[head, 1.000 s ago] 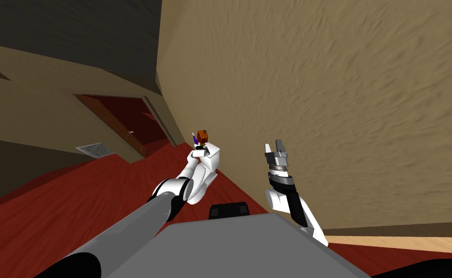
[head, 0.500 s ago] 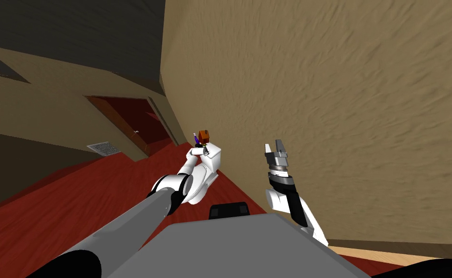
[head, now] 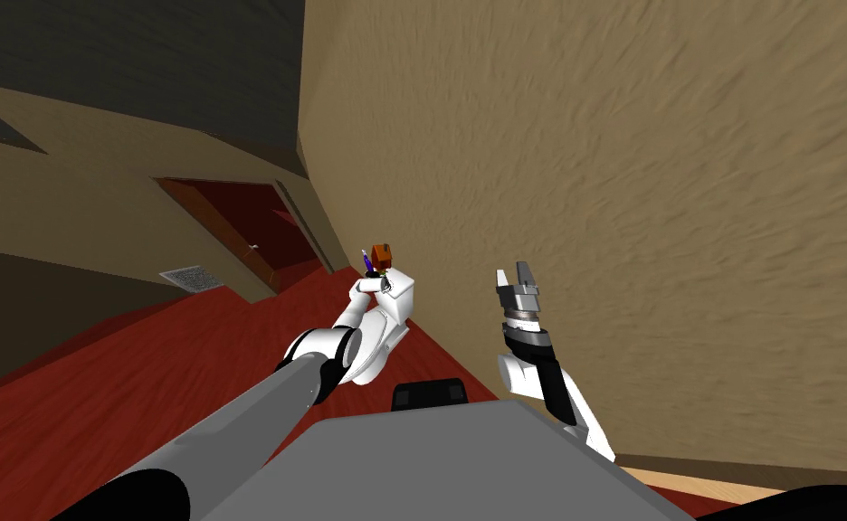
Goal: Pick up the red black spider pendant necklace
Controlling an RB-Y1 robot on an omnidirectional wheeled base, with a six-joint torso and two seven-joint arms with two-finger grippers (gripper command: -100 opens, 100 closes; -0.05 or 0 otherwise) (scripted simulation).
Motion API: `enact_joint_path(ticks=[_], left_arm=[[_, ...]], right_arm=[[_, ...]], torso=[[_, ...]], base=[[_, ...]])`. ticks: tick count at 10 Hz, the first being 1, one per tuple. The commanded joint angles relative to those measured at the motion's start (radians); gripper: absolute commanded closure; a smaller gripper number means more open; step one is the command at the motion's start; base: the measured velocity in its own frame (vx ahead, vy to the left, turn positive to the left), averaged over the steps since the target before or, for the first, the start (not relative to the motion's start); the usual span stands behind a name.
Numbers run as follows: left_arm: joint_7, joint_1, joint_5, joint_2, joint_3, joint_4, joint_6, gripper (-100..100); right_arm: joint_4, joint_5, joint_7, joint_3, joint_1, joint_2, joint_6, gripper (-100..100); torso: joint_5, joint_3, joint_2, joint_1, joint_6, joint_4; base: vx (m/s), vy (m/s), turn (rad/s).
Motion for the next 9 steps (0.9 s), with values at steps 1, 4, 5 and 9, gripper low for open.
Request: enact_joint_path(ticks=[1, 4, 5, 9], left_arm=[[0.000, 0.000, 0.000, 0.000, 0.000, 0.000, 0.000, 100], [0.000, 0.000, 0.000, 0.000, 0.000, 0.000, 0.000, 0], [-0.002, -0.024, 0.016, -0.017, 0.015, 0.001, -0.032, -100], [-0.004, -0.079, 0.051, -0.057, 0.044, 0.005, -0.105, -100]], right_arm=[[0.000, 0.000, 0.000, 0.000, 0.000, 0.000, 0.000, 0], [0.000, 0.000, 0.000, 0.000, 0.000, 0.000, 0.000, 0], [0.000, 0.000, 0.000, 0.000, 0.000, 0.000, 0.000, 0], [0.000, 0.000, 0.000, 0.000, 0.000, 0.000, 0.000, 0]], torso=[[0.000, 0.000, 0.000, 0.000, 0.000, 0.000], [0.000, 0.000, 0.001, 0.000, 0.000, 0.000], [0.000, 0.000, 0.001, 0.000, 0.000, 0.000], [0.000, 0.003, 0.005, -0.001, 0.000, 0.001]], base=[[0.000, 0.000, 0.000], [0.000, 0.000, 0.000], [-0.041, -0.006, -0.058], [-0.067, -0.001, -0.049]])
